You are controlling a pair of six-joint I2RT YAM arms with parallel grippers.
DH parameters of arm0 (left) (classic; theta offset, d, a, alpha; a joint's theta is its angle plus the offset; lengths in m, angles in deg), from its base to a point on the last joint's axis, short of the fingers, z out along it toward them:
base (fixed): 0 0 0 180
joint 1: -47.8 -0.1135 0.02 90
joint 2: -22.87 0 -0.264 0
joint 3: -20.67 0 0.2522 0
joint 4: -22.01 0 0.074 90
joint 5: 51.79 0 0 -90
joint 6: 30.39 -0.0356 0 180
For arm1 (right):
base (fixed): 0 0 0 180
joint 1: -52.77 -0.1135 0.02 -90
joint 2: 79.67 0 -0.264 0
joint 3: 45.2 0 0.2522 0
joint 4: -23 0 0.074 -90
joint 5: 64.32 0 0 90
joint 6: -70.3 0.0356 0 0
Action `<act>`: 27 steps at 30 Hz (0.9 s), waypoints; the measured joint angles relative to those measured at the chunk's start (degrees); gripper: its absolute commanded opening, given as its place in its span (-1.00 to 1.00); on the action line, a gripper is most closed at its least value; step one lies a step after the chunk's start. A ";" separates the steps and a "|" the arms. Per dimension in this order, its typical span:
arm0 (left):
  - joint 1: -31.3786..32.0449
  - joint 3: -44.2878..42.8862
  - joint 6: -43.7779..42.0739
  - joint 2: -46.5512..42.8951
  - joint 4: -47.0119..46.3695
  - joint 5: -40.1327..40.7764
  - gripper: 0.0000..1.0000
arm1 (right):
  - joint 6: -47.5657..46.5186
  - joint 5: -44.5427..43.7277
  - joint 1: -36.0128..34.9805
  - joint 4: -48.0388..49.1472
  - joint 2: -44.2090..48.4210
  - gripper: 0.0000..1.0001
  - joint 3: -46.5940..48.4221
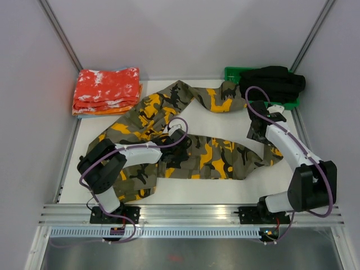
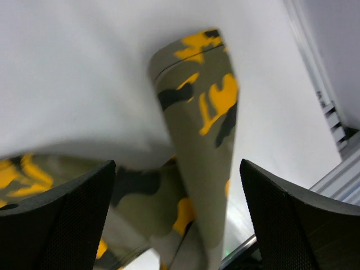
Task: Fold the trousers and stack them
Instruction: Flatten the trousers out
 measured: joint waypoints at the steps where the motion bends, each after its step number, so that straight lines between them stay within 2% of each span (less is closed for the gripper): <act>1: -0.02 0.00 0.00 -0.04 -0.15 -0.24 -0.95 | -1.62 -0.04 2.12 0.94 -0.55 0.96 -0.35; 6: -0.02 0.00 -0.02 -0.04 -0.35 -1.03 -0.95 | -7.41 0.44 8.55 5.46 -1.81 0.96 -3.41; 14: -0.02 0.00 -0.02 -0.04 -0.63 -1.31 -0.95 | -12.04 6.67 8.24 14.95 -5.27 0.96 -5.18; 18: -0.02 0.00 -0.02 0.02 -0.61 -1.86 -0.95 | -13.46 5.92 8.24 18.01 -12.81 0.88 -5.33; 21: -0.02 0.00 -0.07 0.09 -0.59 -2.25 -0.95 | -14.32 4.07 7.85 18.10 -17.53 0.54 -4.61; 22: -0.02 0.00 -0.09 0.09 -0.57 -2.25 -0.95 | -14.47 3.67 7.82 18.62 -17.81 0.13 -4.61; 23: -0.02 -0.02 -0.17 0.09 -0.59 -2.32 -0.95 | -14.53 3.39 7.89 19.02 -17.94 -0.14 -4.72; 24: -0.02 -0.02 -0.35 0.09 -0.55 -2.29 -0.95 | -14.34 3.23 8.00 19.21 -18.03 -0.77 -5.11; 25: -0.02 -0.04 -0.46 0.09 -0.57 -2.29 -0.95 | -14.43 3.17 8.02 19.12 -18.10 -1.00 -5.53; 27: -0.04 -0.04 -0.68 0.09 -0.55 -2.29 -0.95 | -13.66 2.82 8.11 18.43 -17.88 -1.00 -5.79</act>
